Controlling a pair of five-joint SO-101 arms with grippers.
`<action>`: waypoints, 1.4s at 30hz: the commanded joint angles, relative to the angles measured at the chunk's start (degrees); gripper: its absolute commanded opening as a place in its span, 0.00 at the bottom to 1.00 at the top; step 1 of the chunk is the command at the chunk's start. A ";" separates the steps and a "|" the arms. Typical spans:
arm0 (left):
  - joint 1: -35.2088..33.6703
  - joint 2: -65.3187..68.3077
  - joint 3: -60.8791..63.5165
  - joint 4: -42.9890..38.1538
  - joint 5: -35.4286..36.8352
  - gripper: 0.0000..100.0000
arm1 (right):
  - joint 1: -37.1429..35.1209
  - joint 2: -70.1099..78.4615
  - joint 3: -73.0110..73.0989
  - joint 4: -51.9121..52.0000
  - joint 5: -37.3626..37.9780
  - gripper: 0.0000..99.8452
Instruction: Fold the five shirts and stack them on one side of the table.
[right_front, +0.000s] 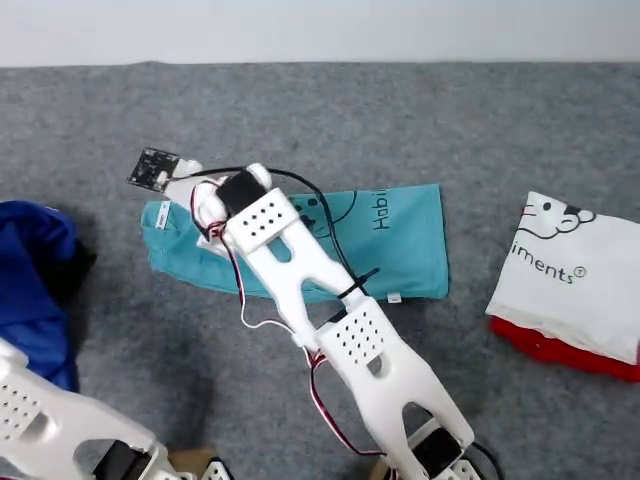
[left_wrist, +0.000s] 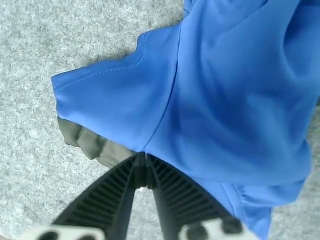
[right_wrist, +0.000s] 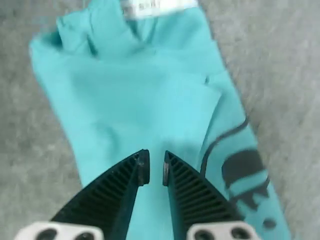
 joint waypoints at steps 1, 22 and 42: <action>0.70 -6.24 2.15 1.67 0.00 0.01 | 0.84 -4.35 -5.19 9.45 -2.99 0.06; 15.12 -43.08 43.91 1.58 -0.09 0.01 | 33.10 -21.05 21.27 10.33 -24.26 0.26; 16.09 -42.90 44.09 1.49 -0.35 0.01 | 38.20 -4.62 21.19 0.92 -33.32 0.31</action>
